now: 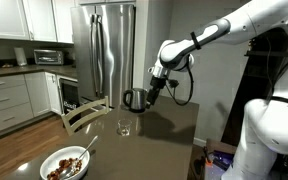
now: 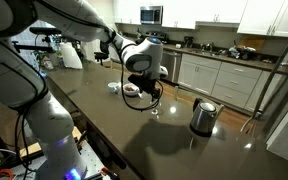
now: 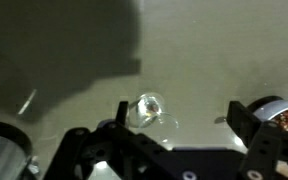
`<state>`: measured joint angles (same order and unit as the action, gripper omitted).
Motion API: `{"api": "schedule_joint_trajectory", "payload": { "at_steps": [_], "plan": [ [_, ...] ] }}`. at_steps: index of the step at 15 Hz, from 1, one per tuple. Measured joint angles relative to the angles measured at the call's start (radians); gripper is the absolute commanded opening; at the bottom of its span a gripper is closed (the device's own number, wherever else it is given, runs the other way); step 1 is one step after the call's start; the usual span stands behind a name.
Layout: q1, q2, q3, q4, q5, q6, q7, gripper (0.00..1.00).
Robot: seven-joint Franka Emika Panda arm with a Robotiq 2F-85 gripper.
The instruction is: Scoop a spoonful of things from the bowl and put them in the glass
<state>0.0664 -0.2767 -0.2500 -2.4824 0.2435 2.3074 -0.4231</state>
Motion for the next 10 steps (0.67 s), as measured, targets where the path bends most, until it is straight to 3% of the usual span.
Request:
{"api": "schedule_joint_trajectory", "payload": {
  "at_steps": [5,10],
  "plan": [
    [0.043,0.164,0.026,0.119,0.285,-0.012,-0.221,1.0],
    [0.037,0.266,0.108,0.185,0.405,-0.043,-0.286,1.0]
  ]
}}
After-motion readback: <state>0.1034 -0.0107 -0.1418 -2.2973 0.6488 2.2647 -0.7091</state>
